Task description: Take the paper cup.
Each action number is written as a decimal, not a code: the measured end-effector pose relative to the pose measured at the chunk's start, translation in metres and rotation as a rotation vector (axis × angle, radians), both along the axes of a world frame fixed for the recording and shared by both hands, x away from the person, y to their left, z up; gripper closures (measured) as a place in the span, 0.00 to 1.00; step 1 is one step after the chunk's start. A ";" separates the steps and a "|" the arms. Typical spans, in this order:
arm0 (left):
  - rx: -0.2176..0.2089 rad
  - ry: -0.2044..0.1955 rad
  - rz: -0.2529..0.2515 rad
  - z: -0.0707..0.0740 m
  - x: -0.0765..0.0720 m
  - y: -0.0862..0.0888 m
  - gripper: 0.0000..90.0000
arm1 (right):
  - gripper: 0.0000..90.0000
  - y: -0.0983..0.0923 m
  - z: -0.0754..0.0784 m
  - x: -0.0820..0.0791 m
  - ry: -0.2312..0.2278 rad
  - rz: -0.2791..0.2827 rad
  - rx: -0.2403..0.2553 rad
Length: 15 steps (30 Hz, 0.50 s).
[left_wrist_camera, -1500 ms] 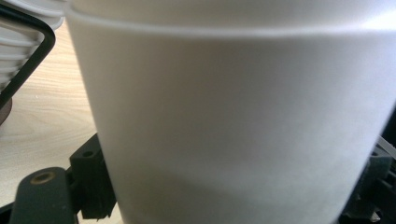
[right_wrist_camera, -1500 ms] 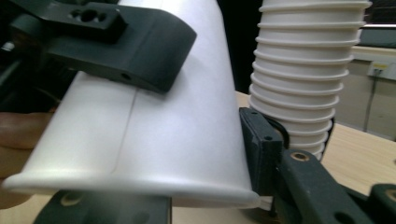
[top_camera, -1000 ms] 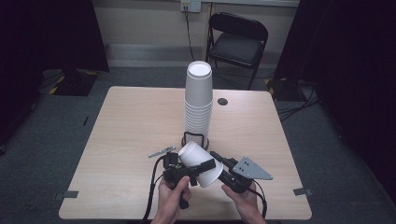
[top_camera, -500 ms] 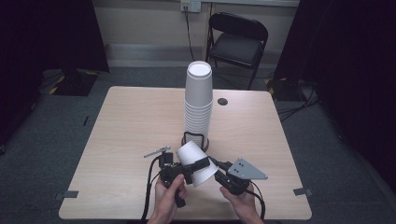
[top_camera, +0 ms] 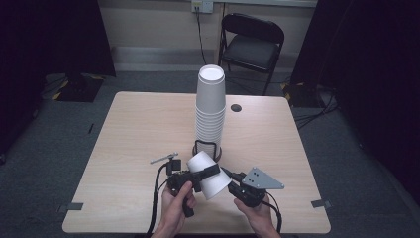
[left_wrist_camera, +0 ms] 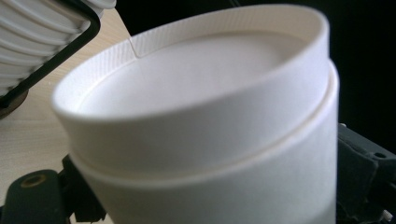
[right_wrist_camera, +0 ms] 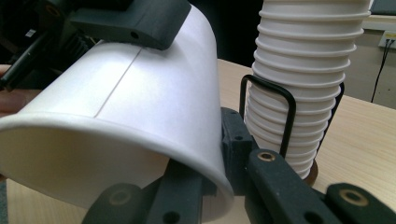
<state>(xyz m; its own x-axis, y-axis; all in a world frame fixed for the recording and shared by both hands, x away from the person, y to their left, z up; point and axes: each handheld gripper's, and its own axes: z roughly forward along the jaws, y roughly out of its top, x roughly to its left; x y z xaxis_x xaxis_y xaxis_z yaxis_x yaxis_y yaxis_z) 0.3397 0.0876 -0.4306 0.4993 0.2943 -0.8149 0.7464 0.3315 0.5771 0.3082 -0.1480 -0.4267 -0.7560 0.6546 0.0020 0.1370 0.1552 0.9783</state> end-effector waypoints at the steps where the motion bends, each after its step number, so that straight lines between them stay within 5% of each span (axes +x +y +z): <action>1: 0.000 0.000 0.000 0.000 0.000 0.000 0.13 | 0.96 0.000 0.000 0.000 0.000 0.000 0.000; 7: -0.010 0.002 0.014 0.002 0.008 0.006 0.15 | 0.96 -0.004 0.000 -0.001 0.028 0.003 -0.001; 15: 0.043 -0.042 0.078 0.009 0.015 0.024 0.18 | 0.96 -0.006 0.000 -0.001 0.050 0.022 -0.011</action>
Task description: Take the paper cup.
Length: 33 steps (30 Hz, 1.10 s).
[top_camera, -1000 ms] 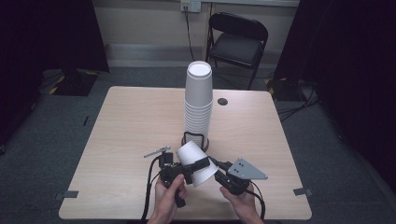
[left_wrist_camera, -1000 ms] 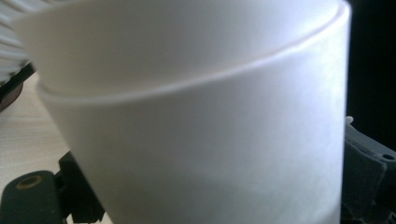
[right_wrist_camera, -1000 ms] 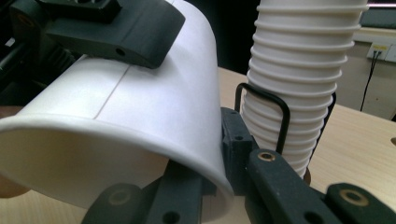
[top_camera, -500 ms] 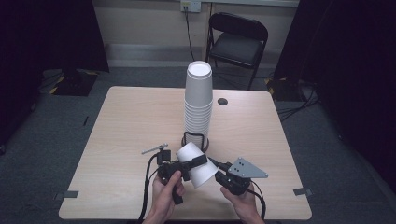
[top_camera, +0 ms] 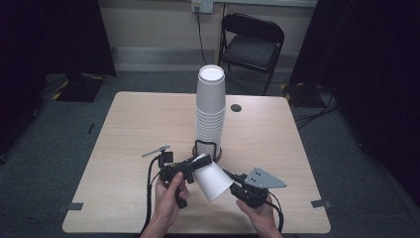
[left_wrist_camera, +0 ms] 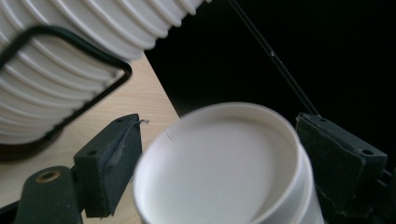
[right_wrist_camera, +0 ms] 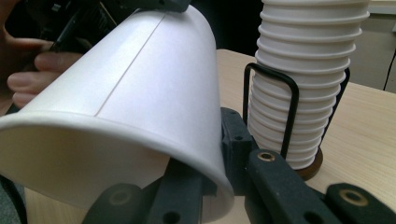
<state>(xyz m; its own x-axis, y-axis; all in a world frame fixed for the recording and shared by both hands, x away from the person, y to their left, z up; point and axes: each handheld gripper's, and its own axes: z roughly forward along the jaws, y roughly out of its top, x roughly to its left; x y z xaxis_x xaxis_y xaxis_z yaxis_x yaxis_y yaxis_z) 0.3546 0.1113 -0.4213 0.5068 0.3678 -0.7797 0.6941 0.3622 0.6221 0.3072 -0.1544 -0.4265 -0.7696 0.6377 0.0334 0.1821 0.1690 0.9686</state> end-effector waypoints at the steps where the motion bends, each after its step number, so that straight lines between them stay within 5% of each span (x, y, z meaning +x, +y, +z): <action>1: 0.006 -0.006 0.007 0.000 0.000 0.002 0.18 | 0.96 0.000 0.000 0.000 0.004 0.000 -0.003; 12: 0.073 -0.087 0.044 0.005 0.001 0.014 0.17 | 0.96 -0.003 -0.003 0.001 0.038 0.012 -0.023; 16: 0.098 -0.136 0.033 0.008 0.000 0.020 0.17 | 0.96 -0.005 -0.002 0.002 0.052 0.007 -0.028; 18: 0.107 -0.193 0.010 0.008 -0.001 0.023 0.17 | 0.96 -0.007 -0.002 0.003 0.060 0.000 -0.025; 22: 0.085 -0.219 0.003 0.008 -0.003 0.025 0.17 | 0.96 -0.013 0.000 0.006 0.078 -0.012 -0.021; 28: 0.237 -0.318 0.050 0.005 -0.008 0.024 0.17 | 0.96 -0.020 0.002 0.011 0.105 -0.026 -0.021; 33: 0.334 -0.355 0.030 -0.002 -0.009 0.022 0.17 | 0.96 -0.024 0.002 0.014 0.126 -0.028 -0.023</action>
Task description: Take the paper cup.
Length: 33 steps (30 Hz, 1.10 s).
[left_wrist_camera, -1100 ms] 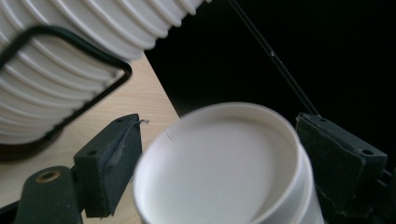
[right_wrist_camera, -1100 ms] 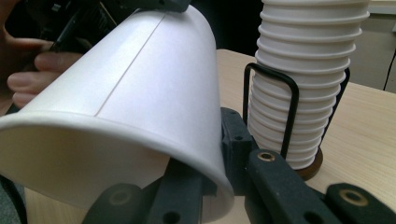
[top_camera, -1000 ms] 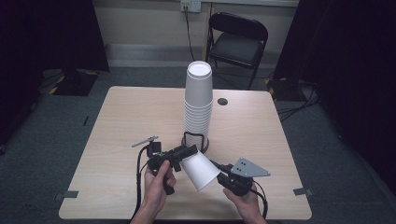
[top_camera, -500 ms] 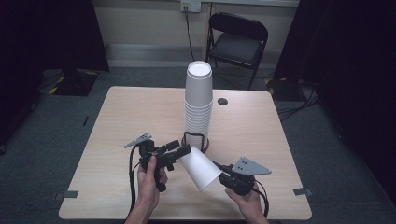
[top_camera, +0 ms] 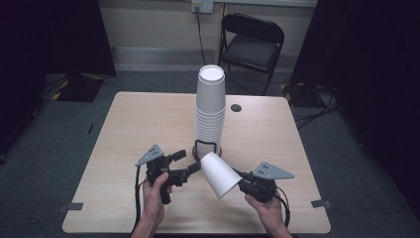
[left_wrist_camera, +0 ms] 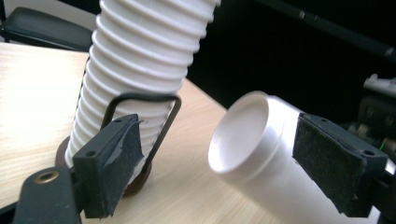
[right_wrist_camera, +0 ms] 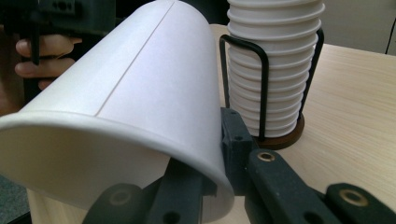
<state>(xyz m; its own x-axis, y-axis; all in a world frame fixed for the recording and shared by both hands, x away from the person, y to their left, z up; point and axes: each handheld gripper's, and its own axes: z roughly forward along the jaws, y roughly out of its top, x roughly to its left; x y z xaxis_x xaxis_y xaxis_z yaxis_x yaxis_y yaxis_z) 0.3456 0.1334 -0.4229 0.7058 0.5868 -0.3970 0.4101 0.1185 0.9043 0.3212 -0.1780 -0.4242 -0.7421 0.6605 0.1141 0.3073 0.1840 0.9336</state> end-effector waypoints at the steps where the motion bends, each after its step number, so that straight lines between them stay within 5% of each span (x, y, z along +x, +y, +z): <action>1: 0.012 0.002 -0.004 -0.001 0.000 -0.001 0.17 | 0.97 -0.001 0.001 0.001 0.004 -0.002 -0.002; 4: 0.029 -0.003 -0.012 -0.003 -0.002 -0.002 0.17 | 0.97 -0.004 0.002 0.003 0.015 -0.011 -0.002; 5: 0.067 -0.014 -0.009 -0.005 -0.004 -0.003 0.17 | 0.97 -0.005 0.002 0.004 0.021 -0.012 -0.002; 11: 0.141 -0.038 -0.036 -0.008 -0.005 -0.007 0.17 | 0.97 -0.008 0.003 0.006 0.043 -0.011 -0.012; 13: 0.210 -0.066 -0.033 -0.008 -0.005 -0.012 0.17 | 0.97 -0.008 0.002 0.007 0.058 -0.003 -0.016; 20: 0.331 -0.172 -0.044 -0.011 -0.013 -0.021 0.18 | 0.97 -0.009 0.003 0.011 0.094 0.008 -0.037; 25: 0.364 -0.215 -0.048 -0.014 -0.017 -0.024 0.18 | 0.97 -0.009 0.003 0.011 0.110 0.012 -0.040; 33: 0.479 -0.278 -0.094 -0.020 -0.022 -0.027 0.18 | 0.97 -0.009 0.003 0.010 0.134 0.035 -0.062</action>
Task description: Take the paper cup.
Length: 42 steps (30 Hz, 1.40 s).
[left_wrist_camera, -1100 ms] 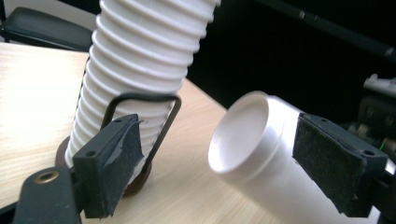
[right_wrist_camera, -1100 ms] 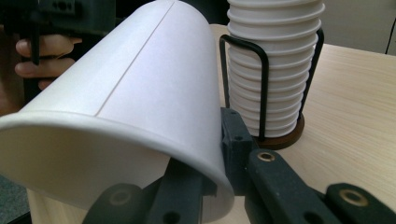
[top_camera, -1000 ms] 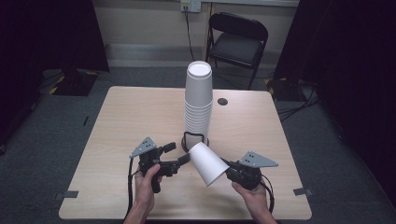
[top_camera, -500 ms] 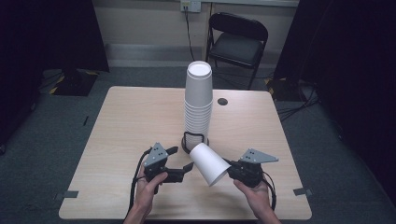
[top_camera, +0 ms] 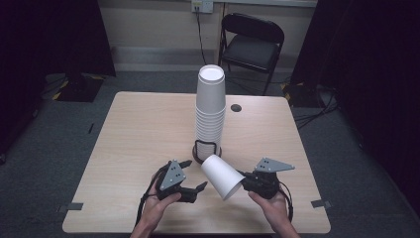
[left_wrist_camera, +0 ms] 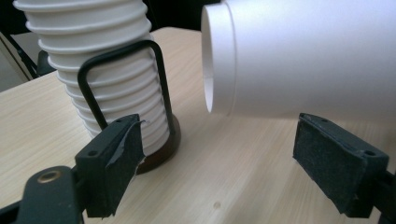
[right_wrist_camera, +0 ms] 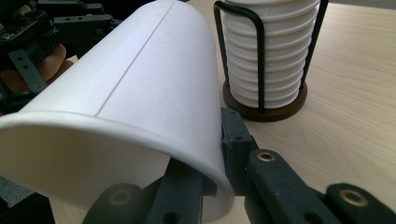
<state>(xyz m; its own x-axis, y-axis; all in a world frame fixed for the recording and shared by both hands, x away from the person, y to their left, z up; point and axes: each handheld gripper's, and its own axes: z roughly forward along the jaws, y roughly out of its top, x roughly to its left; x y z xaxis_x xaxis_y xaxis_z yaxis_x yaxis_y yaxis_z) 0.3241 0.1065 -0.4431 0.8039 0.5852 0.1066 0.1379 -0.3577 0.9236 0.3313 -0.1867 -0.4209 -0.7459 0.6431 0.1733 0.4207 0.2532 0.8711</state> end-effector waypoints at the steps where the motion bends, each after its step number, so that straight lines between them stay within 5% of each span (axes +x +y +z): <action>1: 0.002 0.001 -0.010 0.000 0.000 0.000 0.18 | 0.97 0.001 0.000 0.000 0.005 0.004 -0.002; 11: 0.026 -0.016 -0.014 0.000 -0.001 0.000 0.19 | 0.97 0.005 0.003 0.006 0.045 0.037 -0.031; 14: 0.029 -0.038 -0.056 0.000 -0.003 -0.001 0.18 | 0.97 0.005 0.002 0.007 0.060 0.040 -0.032; 21: 0.144 -0.112 -0.098 -0.003 -0.009 -0.012 0.18 | 0.97 0.003 0.006 0.009 0.093 0.055 -0.033; 25: 0.158 -0.124 -0.112 -0.003 -0.009 -0.016 0.18 | 0.97 0.003 0.006 0.009 0.106 0.066 -0.050; 31: 0.227 -0.194 -0.148 -0.001 -0.011 -0.023 0.18 | 0.97 0.004 0.005 0.009 0.131 0.076 -0.055; 42: 0.322 -0.292 -0.124 -0.004 -0.016 -0.027 0.18 | 0.97 0.006 0.004 0.011 0.177 0.092 -0.072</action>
